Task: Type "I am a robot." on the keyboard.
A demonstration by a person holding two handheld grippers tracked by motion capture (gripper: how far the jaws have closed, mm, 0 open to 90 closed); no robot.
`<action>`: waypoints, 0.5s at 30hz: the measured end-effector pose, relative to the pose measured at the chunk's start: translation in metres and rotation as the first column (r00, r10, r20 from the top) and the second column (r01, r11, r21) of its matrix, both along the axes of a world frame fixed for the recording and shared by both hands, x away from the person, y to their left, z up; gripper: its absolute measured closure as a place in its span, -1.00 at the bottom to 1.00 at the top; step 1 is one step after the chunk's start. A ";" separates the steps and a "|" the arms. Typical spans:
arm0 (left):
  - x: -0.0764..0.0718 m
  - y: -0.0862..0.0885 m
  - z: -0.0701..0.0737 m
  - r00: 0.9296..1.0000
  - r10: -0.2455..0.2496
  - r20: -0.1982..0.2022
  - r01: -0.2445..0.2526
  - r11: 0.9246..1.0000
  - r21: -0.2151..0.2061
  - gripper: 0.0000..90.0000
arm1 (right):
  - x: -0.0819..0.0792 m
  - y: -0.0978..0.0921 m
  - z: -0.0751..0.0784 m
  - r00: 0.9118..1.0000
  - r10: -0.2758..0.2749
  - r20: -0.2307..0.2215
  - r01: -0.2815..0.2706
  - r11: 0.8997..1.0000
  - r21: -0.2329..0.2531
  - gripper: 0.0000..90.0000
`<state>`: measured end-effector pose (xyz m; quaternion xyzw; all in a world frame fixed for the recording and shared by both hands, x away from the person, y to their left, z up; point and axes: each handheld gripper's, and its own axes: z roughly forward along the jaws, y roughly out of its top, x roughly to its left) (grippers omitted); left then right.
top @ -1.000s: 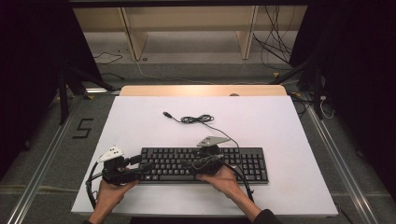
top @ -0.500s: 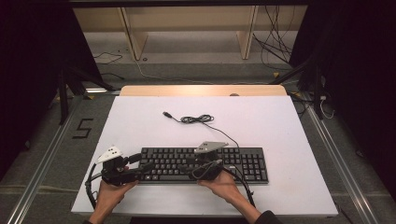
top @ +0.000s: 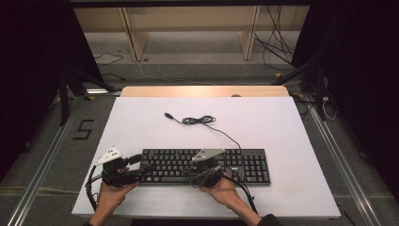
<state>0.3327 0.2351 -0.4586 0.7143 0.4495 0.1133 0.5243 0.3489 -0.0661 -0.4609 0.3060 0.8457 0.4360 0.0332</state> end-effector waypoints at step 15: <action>0.000 0.000 0.000 1.000 0.002 0.001 -0.002 1.000 -0.001 -0.39 | 0.000 0.005 -0.015 1.000 0.004 -0.011 -0.005 0.997 -0.075 1.00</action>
